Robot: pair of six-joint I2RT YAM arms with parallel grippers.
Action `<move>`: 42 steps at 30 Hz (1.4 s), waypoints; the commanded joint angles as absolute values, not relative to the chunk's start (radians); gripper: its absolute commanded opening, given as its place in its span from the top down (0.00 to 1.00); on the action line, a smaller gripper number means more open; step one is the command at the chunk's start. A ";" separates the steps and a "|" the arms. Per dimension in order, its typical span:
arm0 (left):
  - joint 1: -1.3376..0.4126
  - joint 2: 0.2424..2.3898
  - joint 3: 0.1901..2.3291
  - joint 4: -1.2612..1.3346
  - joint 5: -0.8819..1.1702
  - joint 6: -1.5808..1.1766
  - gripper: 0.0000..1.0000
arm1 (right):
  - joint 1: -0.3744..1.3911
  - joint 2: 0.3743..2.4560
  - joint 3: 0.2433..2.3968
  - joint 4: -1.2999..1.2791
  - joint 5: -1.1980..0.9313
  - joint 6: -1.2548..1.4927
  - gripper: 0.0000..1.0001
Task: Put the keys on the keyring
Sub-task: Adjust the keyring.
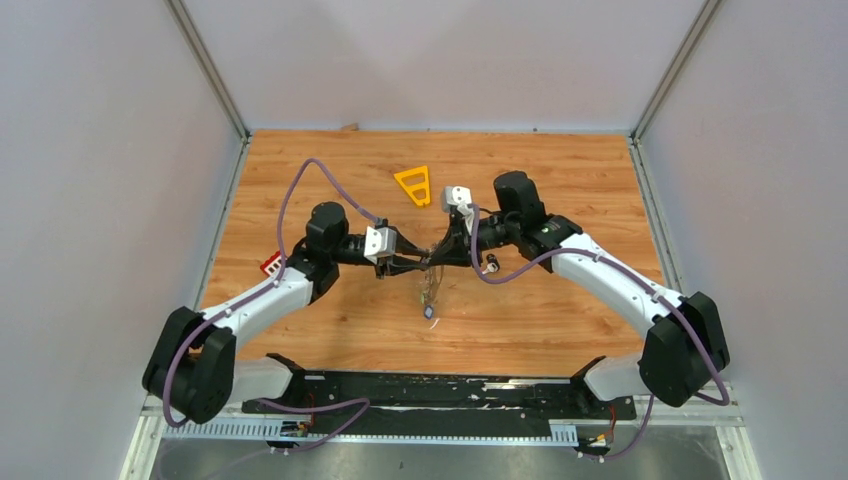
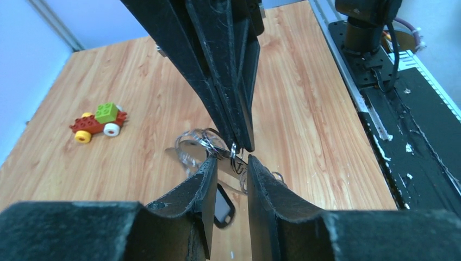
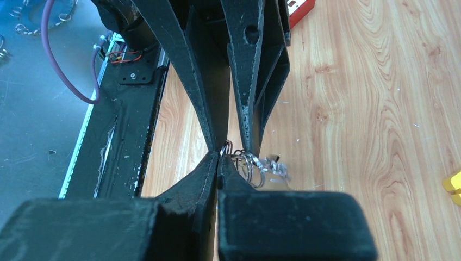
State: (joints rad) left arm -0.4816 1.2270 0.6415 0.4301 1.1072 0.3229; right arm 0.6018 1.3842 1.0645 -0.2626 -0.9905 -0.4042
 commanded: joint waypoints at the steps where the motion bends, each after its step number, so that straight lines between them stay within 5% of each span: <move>1: -0.480 1.266 0.658 0.558 1.181 0.316 0.67 | 0.591 1.371 1.062 -0.147 -1.072 -0.322 1.00; 17: -0.481 1.282 0.580 0.802 1.183 0.170 0.99 | 0.567 1.374 1.053 -0.142 -1.105 -0.324 1.00; 21: -0.480 1.277 0.583 0.792 1.167 0.141 1.00 | 0.560 1.375 1.049 -0.147 -1.075 -0.342 1.00; 26: -0.480 1.221 0.642 0.500 1.118 0.263 1.00 | 0.561 1.374 1.040 -0.174 -0.987 -0.396 0.98; 35: -0.515 1.200 0.883 -0.211 0.859 0.567 1.00 | 0.600 1.401 1.055 -0.218 -0.895 -0.450 0.75; 42: -0.571 1.245 1.018 -0.458 0.666 0.649 1.00 | 0.613 1.405 1.066 -0.236 -0.903 -0.464 0.65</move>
